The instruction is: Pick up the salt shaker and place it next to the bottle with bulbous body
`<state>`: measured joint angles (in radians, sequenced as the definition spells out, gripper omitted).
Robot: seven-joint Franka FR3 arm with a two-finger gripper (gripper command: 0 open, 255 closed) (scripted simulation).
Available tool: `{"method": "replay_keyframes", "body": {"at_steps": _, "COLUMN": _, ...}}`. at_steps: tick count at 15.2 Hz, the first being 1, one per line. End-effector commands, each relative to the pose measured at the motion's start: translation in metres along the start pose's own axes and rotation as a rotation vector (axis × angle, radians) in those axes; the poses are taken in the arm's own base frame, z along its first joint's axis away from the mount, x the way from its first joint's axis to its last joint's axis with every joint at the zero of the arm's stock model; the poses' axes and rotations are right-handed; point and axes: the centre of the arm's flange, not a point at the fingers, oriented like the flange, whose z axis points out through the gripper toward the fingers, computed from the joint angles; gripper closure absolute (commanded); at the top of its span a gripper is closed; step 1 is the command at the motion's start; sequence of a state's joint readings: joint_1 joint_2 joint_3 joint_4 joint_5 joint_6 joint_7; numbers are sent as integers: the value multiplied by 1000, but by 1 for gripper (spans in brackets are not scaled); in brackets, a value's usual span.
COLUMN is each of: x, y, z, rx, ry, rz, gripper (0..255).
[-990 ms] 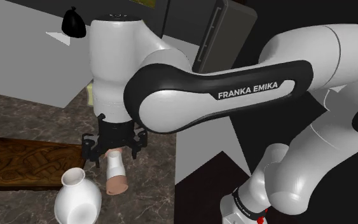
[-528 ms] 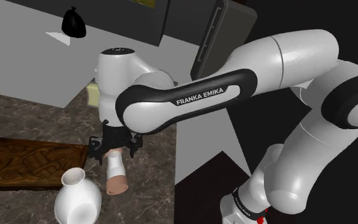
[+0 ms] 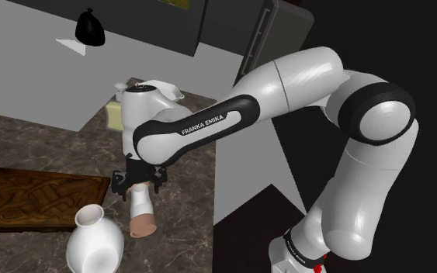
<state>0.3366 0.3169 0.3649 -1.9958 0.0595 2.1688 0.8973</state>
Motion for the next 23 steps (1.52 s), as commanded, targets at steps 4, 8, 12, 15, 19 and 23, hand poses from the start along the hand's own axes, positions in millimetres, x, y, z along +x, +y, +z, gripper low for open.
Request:
{"method": "replay_keyframes", "body": {"at_steps": 4, "x": 7, "y": 1, "z": 27, "rx": 1, "ry": -5, "rz": -1, "gripper": 0}}
{"method": "replay_keyframes", "body": {"at_steps": 8, "x": 6, "y": 1, "z": 46, "rx": 2, "ry": -5, "rz": -2, "gripper": 0}}
{"method": "replay_keyframes", "body": {"at_steps": 12, "x": 6, "y": 1, "z": 46, "rx": 1, "ry": -5, "rz": -1, "gripper": 0}}
{"method": "replay_keyframes", "body": {"at_steps": 15, "x": 6, "y": 1, "z": 45, "rx": 1, "ry": -5, "rz": -1, "gripper": 0}}
{"method": "replay_keyframes", "body": {"at_steps": 19, "x": 6, "y": 1, "z": 46, "rx": 1, "ry": -5, "rz": -2, "gripper": 255}}
{"method": "replay_keyframes", "body": {"at_steps": 23, "x": 6, "y": 1, "z": 46, "rx": 1, "ry": -5, "rz": -1, "gripper": 255}}
